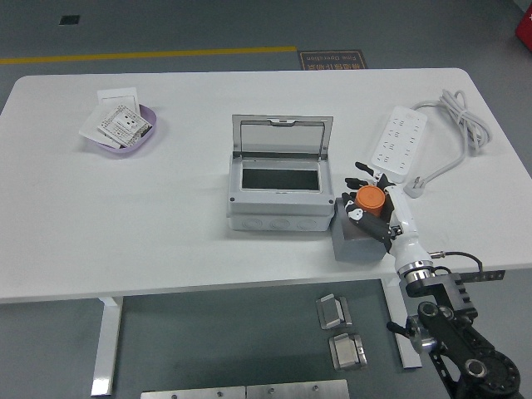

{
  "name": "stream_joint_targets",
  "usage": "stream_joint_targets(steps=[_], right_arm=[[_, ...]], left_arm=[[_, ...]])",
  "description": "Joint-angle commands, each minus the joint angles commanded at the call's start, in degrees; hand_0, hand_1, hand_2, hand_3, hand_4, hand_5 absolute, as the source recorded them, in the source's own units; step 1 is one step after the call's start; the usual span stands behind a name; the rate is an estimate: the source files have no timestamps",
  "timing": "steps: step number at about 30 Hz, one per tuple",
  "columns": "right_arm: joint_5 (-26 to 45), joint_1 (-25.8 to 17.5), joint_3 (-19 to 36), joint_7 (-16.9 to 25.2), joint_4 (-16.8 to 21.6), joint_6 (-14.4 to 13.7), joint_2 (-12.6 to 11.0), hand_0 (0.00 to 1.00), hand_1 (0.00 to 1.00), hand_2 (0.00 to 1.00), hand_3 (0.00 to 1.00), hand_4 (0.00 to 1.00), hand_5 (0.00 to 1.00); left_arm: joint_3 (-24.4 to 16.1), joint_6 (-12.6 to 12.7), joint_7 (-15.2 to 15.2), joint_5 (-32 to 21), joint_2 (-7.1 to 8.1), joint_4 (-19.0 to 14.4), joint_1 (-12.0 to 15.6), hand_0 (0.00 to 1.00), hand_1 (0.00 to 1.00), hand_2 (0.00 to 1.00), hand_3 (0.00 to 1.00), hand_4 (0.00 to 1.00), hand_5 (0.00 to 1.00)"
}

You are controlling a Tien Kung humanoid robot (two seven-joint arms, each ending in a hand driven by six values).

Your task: Pick up the cylinder from the cube,place it in the box,flap close box

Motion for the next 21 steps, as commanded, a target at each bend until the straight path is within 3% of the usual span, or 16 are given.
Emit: stream_joint_targets(steps=[6, 7, 12, 13, 18, 19, 21], right_arm=[[2.2, -0.14, -0.38, 0.19, -0.3, 0.38, -0.05, 0.734, 0.726, 0.681, 0.766, 0.647, 0.021], [2.64, -0.16, -0.44, 0.18, -0.32, 0.44, -0.07, 0.711, 0.703, 0.629, 0.683, 0.632, 0.047], [4.09, -0.24, -0.46, -0.18, -0.23, 0.45, -0.16, 0.711, 0.703, 0.629, 0.683, 0.632, 0.047], [4.38, -0.27, -0.44, -0.34, -0.16, 0.38, -0.17, 0.685, 0.658, 0.57, 0.579, 0.298, 0.089], [5.18, -0.41, -0.6, -1.23, 0.1, 0.16, -0.27, 0.685, 0.658, 0.57, 0.579, 0.298, 0.089], [5.23, -0.43, -0.66, -1.36, 0.14, 0.14, -0.28, 0.681, 0.601, 0.533, 0.483, 0.202, 0.002], [5.31, -0.44, -0.81, -1.65, 0.26, 0.1, -0.3, 0.681, 0.601, 0.533, 0.483, 0.202, 0.002]], left_arm=[[0.11, -0.09, -0.15, 0.01, -0.11, 0.0, 0.0, 0.639, 0.615, 0.581, 0.602, 0.662, 0.251], [0.16, -0.12, -0.18, -0.01, -0.13, 0.0, 0.01, 0.639, 0.615, 0.581, 0.602, 0.662, 0.25], [0.32, -0.23, -0.39, -0.07, -0.21, 0.0, 0.05, 0.639, 0.615, 0.581, 0.602, 0.662, 0.25], [0.36, -0.26, -0.44, -0.09, -0.22, 0.0, 0.06, 0.639, 0.615, 0.581, 0.602, 0.663, 0.251], [0.43, -0.35, -0.57, -0.09, -0.27, 0.0, 0.07, 0.639, 0.615, 0.581, 0.602, 0.663, 0.251], [0.46, -0.37, -0.6, -0.11, -0.28, 0.0, 0.08, 0.639, 0.616, 0.582, 0.603, 0.663, 0.251], [0.49, -0.39, -0.66, -0.12, -0.28, 0.0, 0.1, 0.639, 0.616, 0.582, 0.603, 0.663, 0.251]])
